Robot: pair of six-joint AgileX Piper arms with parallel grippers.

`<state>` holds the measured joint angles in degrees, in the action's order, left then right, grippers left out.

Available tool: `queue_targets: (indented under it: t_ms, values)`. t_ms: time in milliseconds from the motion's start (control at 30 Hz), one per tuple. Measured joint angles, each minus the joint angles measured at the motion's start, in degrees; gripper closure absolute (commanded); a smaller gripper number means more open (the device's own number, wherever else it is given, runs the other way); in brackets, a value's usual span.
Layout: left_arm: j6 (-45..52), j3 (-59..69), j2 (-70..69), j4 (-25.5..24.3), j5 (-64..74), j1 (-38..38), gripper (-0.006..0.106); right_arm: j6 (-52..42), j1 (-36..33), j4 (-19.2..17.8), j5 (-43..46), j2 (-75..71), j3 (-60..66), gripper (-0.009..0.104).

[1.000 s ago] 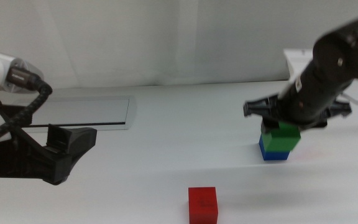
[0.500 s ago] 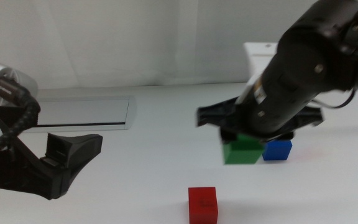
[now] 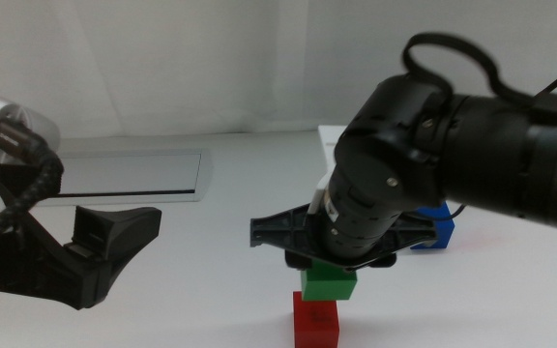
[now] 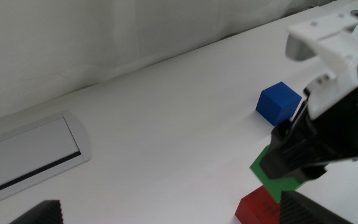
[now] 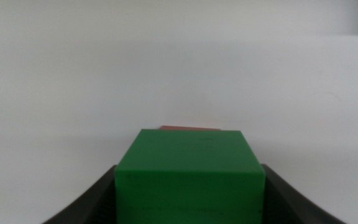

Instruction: Stack red cubes first, then green, then blue cubes in a specific spot.

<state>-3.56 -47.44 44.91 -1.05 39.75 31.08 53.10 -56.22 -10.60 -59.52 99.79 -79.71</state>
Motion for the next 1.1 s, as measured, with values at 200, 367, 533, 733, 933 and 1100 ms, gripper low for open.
queue_targets:
  t_ms: [200, 367, 533, 733, 933, 1100]
  values:
    - [0.0, 0.0, 0.0, 0.0, 0.0, 0.0, 0.014, 2.4, -0.6, -0.4, 1.8, 1.3, 0.0, 0.097]
    - [0.0, 0.0, 0.0, 0.0, 0.0, 0.0, 0.014, 3.0, -1.6, -0.8, 1.8, 2.8, 0.0, 0.097]
    - [0.0, 0.0, 0.0, 0.0, 0.0, 0.0, 0.014, 3.2, -2.2, -1.5, 1.0, 4.2, 0.0, 0.097]
    - [0.0, 0.0, 0.0, 0.0, 0.0, 0.0, 0.014, 3.6, -2.3, -1.8, 0.9, 4.9, 0.0, 0.097]
    - [0.0, 0.0, 0.0, 0.0, 0.0, 0.0, 0.014, 3.8, -2.3, -2.0, 0.9, 5.3, 0.0, 0.097]
    - [0.0, 0.0, 0.0, 0.0, 0.0, 0.0, 0.014, 4.0, -2.3, -2.1, 1.0, 5.6, 0.0, 0.097]
